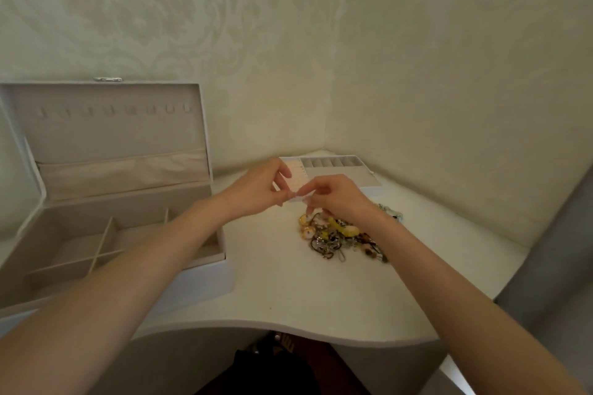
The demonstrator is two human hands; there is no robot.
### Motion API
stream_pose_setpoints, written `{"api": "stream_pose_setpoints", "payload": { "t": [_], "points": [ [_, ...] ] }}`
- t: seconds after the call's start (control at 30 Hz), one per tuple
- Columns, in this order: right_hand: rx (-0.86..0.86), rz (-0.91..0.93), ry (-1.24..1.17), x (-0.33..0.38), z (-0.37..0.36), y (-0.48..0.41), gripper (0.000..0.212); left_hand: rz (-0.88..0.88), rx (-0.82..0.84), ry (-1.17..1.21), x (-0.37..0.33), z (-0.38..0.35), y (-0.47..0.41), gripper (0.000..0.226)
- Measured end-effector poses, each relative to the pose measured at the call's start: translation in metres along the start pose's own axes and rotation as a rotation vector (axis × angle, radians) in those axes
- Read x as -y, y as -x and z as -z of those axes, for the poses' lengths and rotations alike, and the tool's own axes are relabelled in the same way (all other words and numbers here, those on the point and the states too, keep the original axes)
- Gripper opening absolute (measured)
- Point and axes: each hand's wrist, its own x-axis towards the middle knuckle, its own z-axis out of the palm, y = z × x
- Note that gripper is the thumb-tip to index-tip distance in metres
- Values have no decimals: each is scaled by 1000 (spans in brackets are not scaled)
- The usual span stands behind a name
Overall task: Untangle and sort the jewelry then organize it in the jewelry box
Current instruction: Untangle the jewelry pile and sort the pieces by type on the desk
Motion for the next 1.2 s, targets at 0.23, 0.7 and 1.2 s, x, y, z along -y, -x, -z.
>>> {"api": "stream_pose_setpoints", "payload": {
  "t": [0.23, 0.7, 1.2],
  "points": [
    [-107, -145, 633, -45, 51, 10, 16, -50, 203, -57, -18, -28, -37, 11],
    [-120, -84, 247, -56, 51, 4, 9, 94, 113, -680, 23, -48, -88, 31],
    [-126, 1, -188, -32, 56, 1, 19, -40, 119, -919, 37, -36, -89, 36]
  ]
}}
